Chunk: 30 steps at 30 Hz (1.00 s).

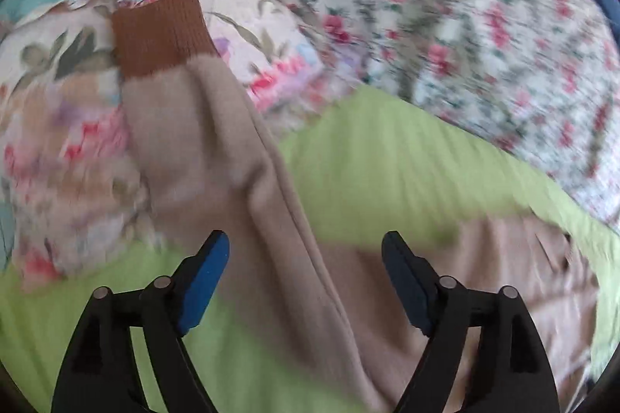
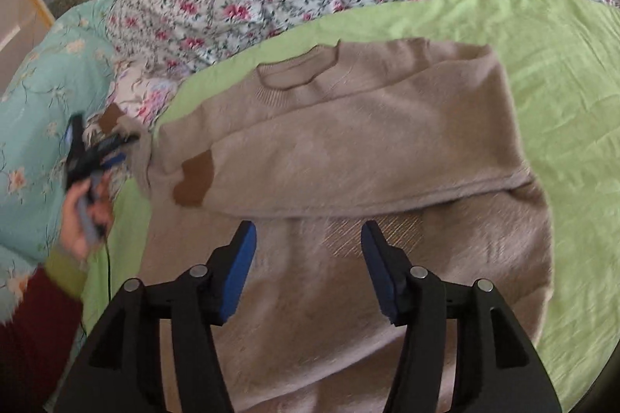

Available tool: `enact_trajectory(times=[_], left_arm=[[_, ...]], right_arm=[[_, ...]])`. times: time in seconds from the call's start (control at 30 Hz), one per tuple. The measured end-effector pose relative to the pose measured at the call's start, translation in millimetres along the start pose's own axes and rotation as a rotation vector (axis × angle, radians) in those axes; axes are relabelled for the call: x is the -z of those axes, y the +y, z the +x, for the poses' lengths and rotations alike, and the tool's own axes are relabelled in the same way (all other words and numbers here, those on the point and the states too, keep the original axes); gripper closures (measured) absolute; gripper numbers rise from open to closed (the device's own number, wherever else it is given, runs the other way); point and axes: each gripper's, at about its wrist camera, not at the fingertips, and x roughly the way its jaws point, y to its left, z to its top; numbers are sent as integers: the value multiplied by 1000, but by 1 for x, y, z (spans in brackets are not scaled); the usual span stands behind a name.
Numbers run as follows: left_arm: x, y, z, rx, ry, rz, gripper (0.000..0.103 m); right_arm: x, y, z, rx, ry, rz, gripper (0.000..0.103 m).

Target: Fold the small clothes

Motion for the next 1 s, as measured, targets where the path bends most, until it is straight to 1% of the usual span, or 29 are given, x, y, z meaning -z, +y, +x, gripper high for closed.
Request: enact_trajectory(times=[0.07,0.17,0.2,0.23,0.27,0.3,0.33,0.4,0.43,0.5,0.57,0.6,0.67,0.73,0.77,0.8,0.83,0.9,1.0], left_arm=[[-18,2,24,-50,30,-2,20],[-37,4,60,-177,50,18,21],[-41,7,70,-226,50,20,29],[-44,11,76,-250,50,14,46],[-46,15,81,-253,53,3,55],[-48,19,83,-238,52,-10,74],[-49,21,81,-228,48,-13,87],[-46,21,66,-172,11,-7,90],[-43,18,57,-158,-10,5,90],[-33,7,31,-131,-65,40,91],[-22,-6,6,-76,-97,65,91],[-13,-17,-9,-39,-115,86,91],[2,-43,-31,13,-142,133,91],[22,-74,-58,99,-169,194,91],[29,-87,-68,117,-177,215,91],[42,-107,-81,157,-187,258,91],[49,-118,-85,186,-187,281,91],[69,-151,-100,271,-180,353,91],[99,-198,-104,332,-160,466,91]], right_arm=[[2,3,1,-6,8,-4,45],[1,5,4,-18,19,-6,45],[1,4,5,-16,21,-6,45],[1,3,5,-12,24,-6,45],[2,0,6,-6,28,-4,45],[2,-1,6,-3,29,-1,45],[2,-3,7,1,30,3,45],[3,-6,6,9,25,5,45],[4,-5,6,11,22,4,45],[6,-4,4,8,14,6,45],[7,-3,2,-3,10,16,45],[8,-2,1,-8,7,22,45],[11,-1,-3,-14,1,29,45],[13,-2,-8,-14,-9,36,45],[13,-3,-10,-13,-15,42,45],[14,-5,-13,-10,-19,48,45],[15,-7,-16,-6,-24,55,45],[16,-13,-20,3,-34,77,45],[16,-27,-28,17,-51,122,45]])
